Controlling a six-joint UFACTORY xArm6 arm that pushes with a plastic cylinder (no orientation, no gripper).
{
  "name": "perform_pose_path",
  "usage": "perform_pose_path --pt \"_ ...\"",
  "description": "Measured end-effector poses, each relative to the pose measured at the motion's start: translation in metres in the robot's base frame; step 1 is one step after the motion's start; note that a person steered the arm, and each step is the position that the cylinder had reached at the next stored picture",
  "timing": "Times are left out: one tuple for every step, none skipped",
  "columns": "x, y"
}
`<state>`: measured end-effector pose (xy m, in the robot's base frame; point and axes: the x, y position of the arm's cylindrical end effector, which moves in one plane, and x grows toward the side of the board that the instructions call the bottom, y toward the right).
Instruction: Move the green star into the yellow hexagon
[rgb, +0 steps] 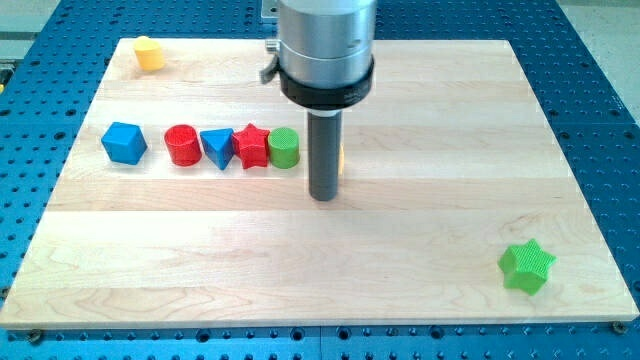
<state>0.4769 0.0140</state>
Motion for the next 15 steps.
perform_pose_path --pt "-0.011 0.002" --pt "0.004 0.039" --pt "0.031 0.169" --pt "0.060 0.306" --pt "0.131 0.252" --pt "0.119 0.164" --pt "0.073 0.153" --pt "0.018 0.131" --pt "0.015 0.125" --pt "-0.010 0.106" --pt "-0.021 0.071" --pt "-0.022 0.101" --pt "-0.043 0.122" --pt "-0.029 0.121" --pt "-0.020 0.117"
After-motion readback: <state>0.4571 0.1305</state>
